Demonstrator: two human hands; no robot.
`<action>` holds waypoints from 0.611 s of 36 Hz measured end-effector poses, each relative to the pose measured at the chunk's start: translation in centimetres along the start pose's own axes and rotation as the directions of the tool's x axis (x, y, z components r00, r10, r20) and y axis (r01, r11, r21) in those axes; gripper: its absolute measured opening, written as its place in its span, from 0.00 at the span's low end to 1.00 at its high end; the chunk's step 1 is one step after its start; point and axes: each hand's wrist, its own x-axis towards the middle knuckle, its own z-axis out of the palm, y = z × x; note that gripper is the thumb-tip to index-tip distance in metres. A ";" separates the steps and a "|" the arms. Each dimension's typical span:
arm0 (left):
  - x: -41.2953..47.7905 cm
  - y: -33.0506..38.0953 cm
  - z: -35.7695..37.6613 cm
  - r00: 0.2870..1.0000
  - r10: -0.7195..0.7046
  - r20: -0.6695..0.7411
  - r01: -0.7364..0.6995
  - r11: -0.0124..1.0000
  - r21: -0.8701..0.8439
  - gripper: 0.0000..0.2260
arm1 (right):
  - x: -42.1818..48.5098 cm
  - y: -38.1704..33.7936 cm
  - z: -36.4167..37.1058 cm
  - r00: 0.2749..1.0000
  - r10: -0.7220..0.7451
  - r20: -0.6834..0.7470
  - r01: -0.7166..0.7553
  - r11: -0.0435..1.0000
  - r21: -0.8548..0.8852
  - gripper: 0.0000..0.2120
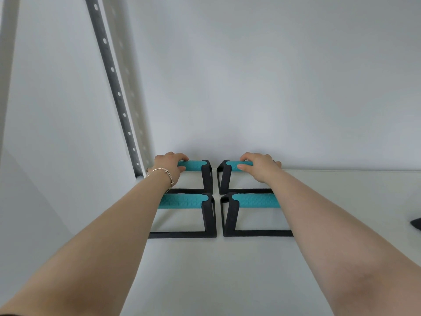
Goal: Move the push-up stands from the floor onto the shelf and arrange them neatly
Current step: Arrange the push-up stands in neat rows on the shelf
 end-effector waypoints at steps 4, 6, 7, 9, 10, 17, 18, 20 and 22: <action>-0.1 0.1 -0.1 1.000 0.001 0.000 -0.001 1.000 -0.002 0.11 | 0.0 0.1 -0.1 1.000 -0.004 0.006 0.004 1.000 0.000 0.14; -0.1 0.1 -0.1 1.000 0.001 -0.001 -0.001 1.000 -0.004 0.11 | 0.0 0.1 -0.1 1.000 -0.009 0.008 0.009 1.000 0.006 0.14; -0.1 0.1 -0.1 1.000 -0.002 0.001 0.002 1.000 -0.006 0.12 | 0.0 0.2 -0.1 1.000 -0.011 0.009 0.010 1.000 0.005 0.14; -0.2 0.2 -0.1 1.000 -0.013 0.004 0.013 1.000 -0.013 0.11 | 0.0 0.2 -0.1 1.000 -0.012 0.012 0.012 1.000 -0.005 0.14; -0.2 0.2 -0.1 1.000 -0.015 0.007 0.016 1.000 -0.016 0.11 | 0.0 0.2 -0.1 1.000 -0.012 0.012 0.012 1.000 -0.009 0.14; -1.5 0.6 -0.7 0.999 -0.024 0.044 0.020 0.997 0.070 0.18 | -0.3 0.0 0.1 1.000 0.003 0.020 -0.002 0.997 -0.081 0.20; -2.1 1.0 -0.9 0.999 -0.033 0.021 0.031 0.997 0.068 0.21 | -0.5 -0.1 0.0 1.000 0.000 0.012 0.001 0.994 -0.106 0.23; -3.5 2.0 -1.7 0.999 -0.025 -0.046 0.025 1.000 0.004 0.23 | -1.4 -0.5 -0.3 0.998 -0.026 -0.052 0.021 0.995 -0.099 0.29; -5.2 3.1 -2.6 0.998 0.019 -0.052 -0.021 0.999 -0.036 0.20 | -3.0 -0.7 -0.6 0.988 -0.070 -0.136 0.065 0.997 -0.040 0.28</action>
